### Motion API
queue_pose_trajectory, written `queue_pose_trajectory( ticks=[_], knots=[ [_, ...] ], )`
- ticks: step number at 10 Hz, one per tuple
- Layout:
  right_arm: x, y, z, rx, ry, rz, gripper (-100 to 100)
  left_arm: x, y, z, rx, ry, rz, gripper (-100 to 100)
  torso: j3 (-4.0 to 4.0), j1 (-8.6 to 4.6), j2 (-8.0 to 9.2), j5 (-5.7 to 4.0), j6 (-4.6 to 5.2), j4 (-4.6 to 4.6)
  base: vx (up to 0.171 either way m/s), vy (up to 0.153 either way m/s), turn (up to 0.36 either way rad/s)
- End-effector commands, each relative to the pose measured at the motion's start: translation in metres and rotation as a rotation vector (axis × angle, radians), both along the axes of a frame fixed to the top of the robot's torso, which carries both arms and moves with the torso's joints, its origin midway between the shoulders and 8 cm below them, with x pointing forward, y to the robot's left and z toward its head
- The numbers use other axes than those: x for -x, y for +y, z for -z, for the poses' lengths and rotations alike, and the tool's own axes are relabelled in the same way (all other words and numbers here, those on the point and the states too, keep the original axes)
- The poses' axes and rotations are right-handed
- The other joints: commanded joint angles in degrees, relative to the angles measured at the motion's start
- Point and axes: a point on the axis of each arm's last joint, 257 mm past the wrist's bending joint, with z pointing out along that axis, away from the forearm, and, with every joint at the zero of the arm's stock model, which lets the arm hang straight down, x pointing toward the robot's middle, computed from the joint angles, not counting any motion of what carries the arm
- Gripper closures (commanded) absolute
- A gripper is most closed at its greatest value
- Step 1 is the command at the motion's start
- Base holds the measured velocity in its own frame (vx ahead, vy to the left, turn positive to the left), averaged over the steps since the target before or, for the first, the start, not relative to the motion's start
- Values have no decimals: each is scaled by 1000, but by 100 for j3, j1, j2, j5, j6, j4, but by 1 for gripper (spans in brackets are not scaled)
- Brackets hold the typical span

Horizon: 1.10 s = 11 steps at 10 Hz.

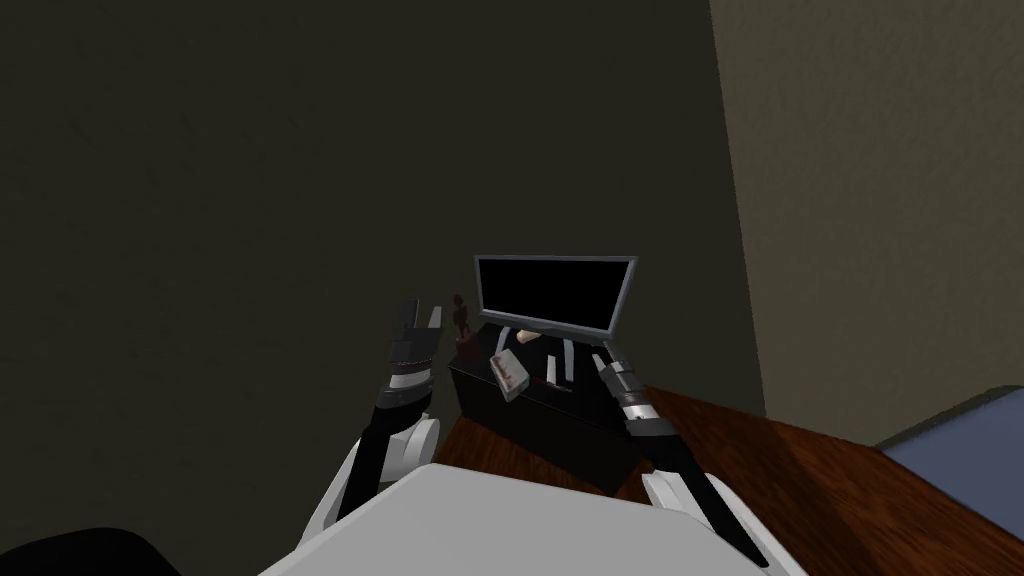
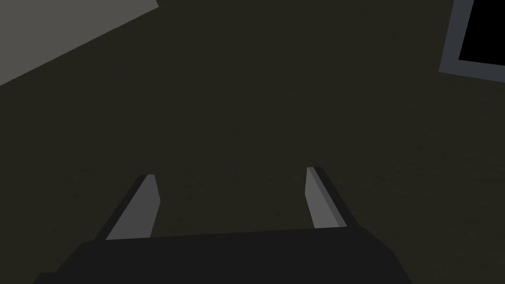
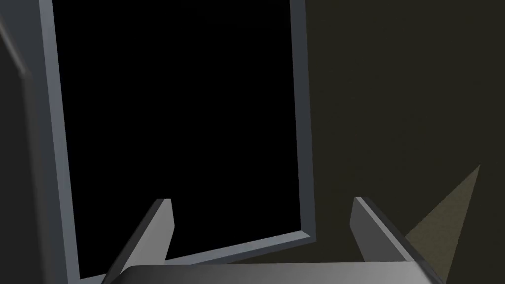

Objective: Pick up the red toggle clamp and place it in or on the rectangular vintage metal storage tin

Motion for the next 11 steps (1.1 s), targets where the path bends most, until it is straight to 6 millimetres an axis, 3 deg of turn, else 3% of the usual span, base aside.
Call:
queue_pose_trajectory(
  ticks=[1, 5, 8, 10, 11],
  knots=[
    [-7, 10, 25, 58, 56, -34, -100, 0, 0, 0, 0, 0, 0, 0, 0, 0, 0, 0, 0, 0, 41, -6, 388],
    [-13, 22, 83, 212, 172, -96, -100, 0, 0, 0, 0, 0, 0, 0, -2, -1, -3, 0, 5, -1, 40, -16, 283],
    [-13, 19, 113, 277, 229, -109, -100, 0, 0, 0, 0, 0, 0, 0, -1, 3, -1, 1, 0, 0, 27, -9, 186],
    [-9, 19, 152, 415, 295, -147, -100, 0, 0, 0, 0, 0, 0, 0, 0, 5, 0, 2, 2, 0, 35, -4, 301],
    [-9, 15, 159, 418, 310, -143, -100, 0, 0, 0, 0, 0, 0, 0, -3, 4, -5, 1, 2, -1, 38, -17, 157]
  ],
)
